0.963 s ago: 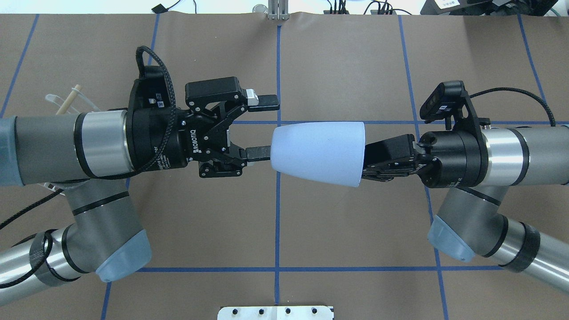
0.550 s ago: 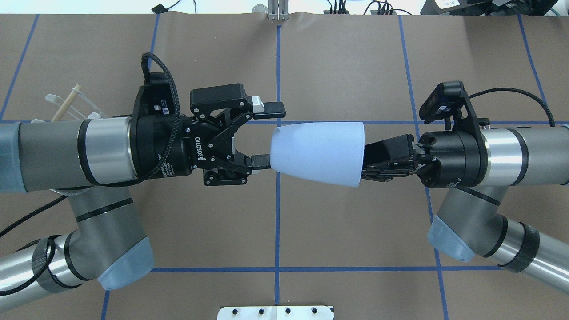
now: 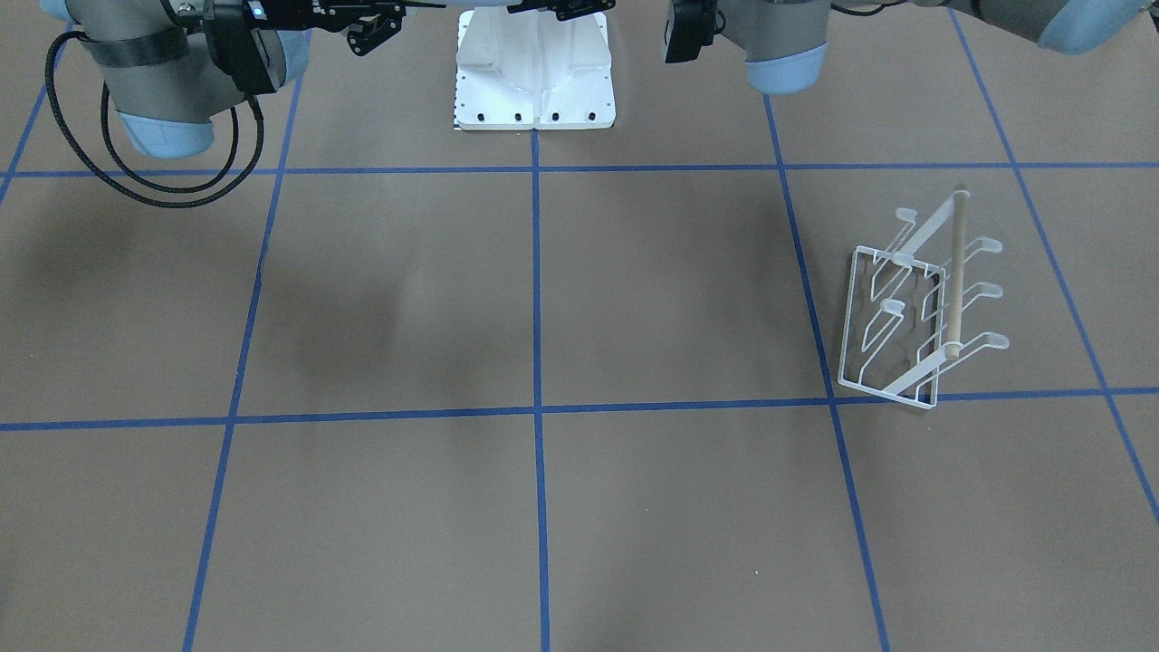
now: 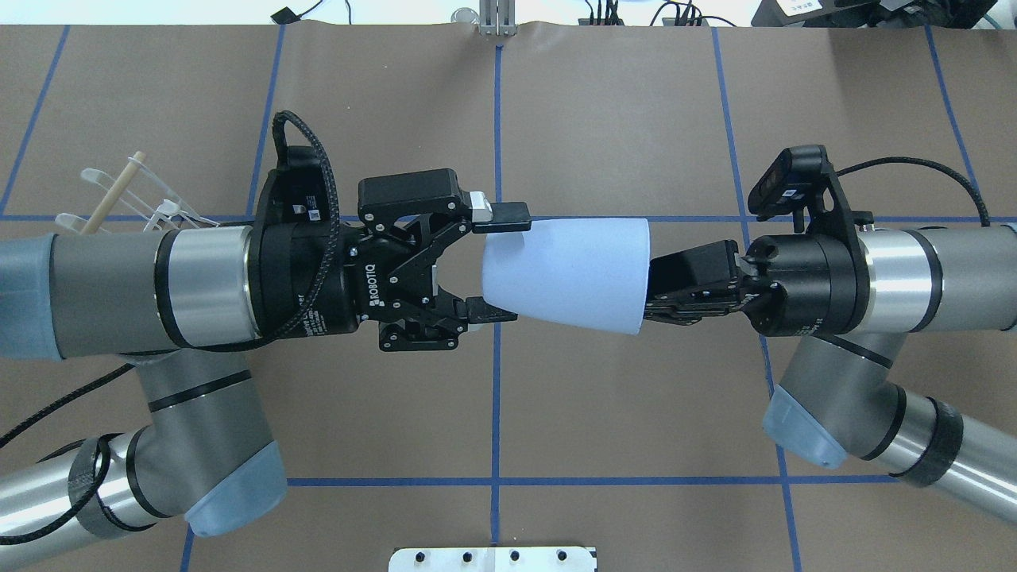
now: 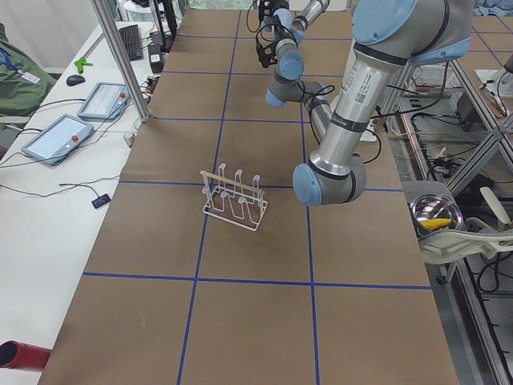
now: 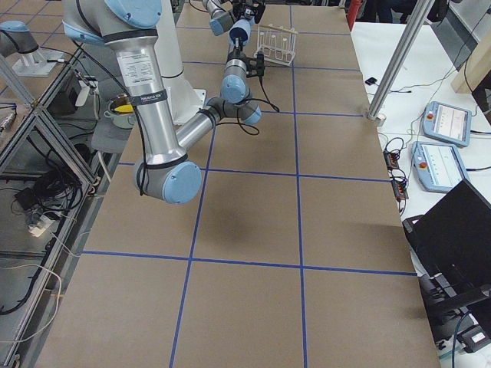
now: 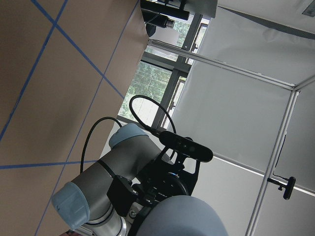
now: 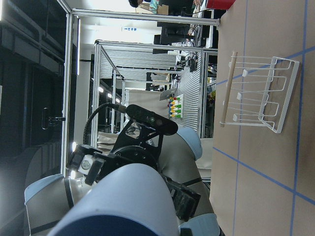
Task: Hang cup on cup holder
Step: 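Close the left gripper on the cup rim and open the right gripper, then carry the cup with the left gripper toward the rack while the right gripper withdraws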
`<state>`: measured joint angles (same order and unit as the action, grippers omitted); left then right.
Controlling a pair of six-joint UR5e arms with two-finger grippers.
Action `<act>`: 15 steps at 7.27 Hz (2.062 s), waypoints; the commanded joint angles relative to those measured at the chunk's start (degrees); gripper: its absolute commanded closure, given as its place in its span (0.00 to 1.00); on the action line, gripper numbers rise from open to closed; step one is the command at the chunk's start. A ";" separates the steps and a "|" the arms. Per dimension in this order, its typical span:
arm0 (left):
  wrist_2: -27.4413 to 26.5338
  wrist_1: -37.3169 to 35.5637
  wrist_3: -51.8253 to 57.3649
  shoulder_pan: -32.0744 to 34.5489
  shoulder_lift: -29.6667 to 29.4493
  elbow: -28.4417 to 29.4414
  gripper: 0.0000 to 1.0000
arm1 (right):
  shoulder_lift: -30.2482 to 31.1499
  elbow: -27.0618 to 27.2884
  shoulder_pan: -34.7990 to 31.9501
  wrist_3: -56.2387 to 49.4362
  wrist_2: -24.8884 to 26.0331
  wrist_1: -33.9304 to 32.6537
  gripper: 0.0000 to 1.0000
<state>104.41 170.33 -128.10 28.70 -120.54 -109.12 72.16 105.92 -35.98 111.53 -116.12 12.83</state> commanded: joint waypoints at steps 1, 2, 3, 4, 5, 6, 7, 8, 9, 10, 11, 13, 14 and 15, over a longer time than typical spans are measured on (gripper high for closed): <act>-0.09 0.00 -0.05 -0.66 -0.14 -0.12 0.10 | 0.00 -0.01 0.03 0.00 -0.07 0.00 1.00; 0.00 0.00 -0.05 -0.66 -0.05 -0.21 0.56 | 0.00 0.17 0.03 0.09 0.02 0.09 0.88; 0.18 0.18 0.74 -0.66 0.30 -0.21 1.00 | 0.08 0.34 0.03 0.26 0.02 0.09 0.01; 0.35 0.18 0.22 -0.66 0.39 -0.39 1.00 | 0.43 0.26 0.03 1.13 -0.07 0.09 0.00; 0.44 0.09 0.13 -0.66 0.57 -0.74 1.00 | 0.52 0.26 0.03 1.14 -0.07 0.09 0.00; 0.53 0.00 0.04 -0.66 0.74 -1.35 1.00 | 0.78 0.17 -0.06 1.23 -0.16 0.09 0.00; 0.62 0.00 0.04 -0.66 0.83 -1.53 1.00 | 1.22 -0.01 -0.14 1.14 -0.42 0.09 0.00; 0.62 0.00 0.13 -0.49 1.01 -1.71 1.00 | 2.53 -0.09 -0.23 0.88 -0.51 0.35 0.00; 0.53 0.00 1.00 0.21 1.18 -1.71 1.00 | 3.68 -0.27 -0.41 0.70 -0.42 0.35 0.00; 0.44 0.00 1.01 1.52 1.53 -1.36 1.00 | 4.47 -0.27 -1.28 0.70 -0.33 0.35 0.00; 0.44 0.09 1.10 2.84 2.23 -1.27 1.00 | 5.44 -0.36 -2.07 0.70 -0.42 0.35 0.00; 0.53 -0.52 1.10 7.14 2.76 -0.13 1.00 | 8.42 -0.36 -6.36 0.88 -0.86 0.27 0.00; 0.79 -2.96 1.18 10.38 3.29 0.05 1.00 | 9.04 -1.93 -9.95 0.62 -0.95 -0.17 0.00; 4.10 -6.55 5.71 13.02 3.38 0.05 1.00 | 8.88 -6.73 -16.43 -2.17 -4.43 -0.78 0.00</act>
<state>105.95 167.29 -125.80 38.44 -117.44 -109.22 80.75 103.32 -46.06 111.54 -117.87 12.66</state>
